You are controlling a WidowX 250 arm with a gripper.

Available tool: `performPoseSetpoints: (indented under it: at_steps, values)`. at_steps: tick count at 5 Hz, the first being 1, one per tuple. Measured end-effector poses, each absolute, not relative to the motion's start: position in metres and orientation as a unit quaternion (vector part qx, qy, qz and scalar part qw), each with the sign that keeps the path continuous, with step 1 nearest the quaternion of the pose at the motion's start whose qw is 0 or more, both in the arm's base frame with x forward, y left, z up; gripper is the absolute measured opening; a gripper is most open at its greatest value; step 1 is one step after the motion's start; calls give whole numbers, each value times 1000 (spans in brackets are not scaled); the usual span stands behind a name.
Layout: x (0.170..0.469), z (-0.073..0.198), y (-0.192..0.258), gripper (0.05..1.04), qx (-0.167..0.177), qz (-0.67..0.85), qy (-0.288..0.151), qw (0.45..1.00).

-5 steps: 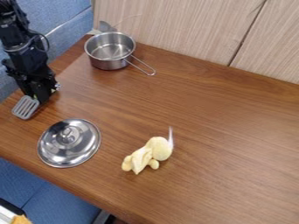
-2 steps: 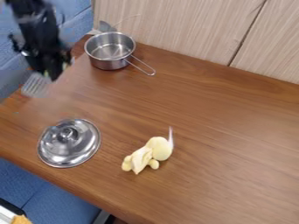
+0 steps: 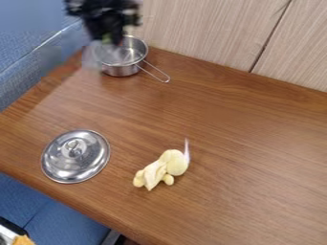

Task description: Put the green spatula behind the yellow object

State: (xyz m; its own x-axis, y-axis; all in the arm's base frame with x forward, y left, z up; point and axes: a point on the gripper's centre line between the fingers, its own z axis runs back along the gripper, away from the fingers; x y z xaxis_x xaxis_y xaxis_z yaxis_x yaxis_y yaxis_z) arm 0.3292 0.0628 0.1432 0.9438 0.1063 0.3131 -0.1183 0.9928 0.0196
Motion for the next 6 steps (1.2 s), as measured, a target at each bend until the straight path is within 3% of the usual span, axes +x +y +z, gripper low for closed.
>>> performPoseSetpoints:
  at_steps: [1,2,5,6]
  values:
    - [361,126,14,299,10,22,-160,987]
    - [378,109,-39,299,33,-1,-162,986]
    - [395,35,-55,299,51,13,-121,991]
    - [401,29,-59,363,45,6,-117,992]
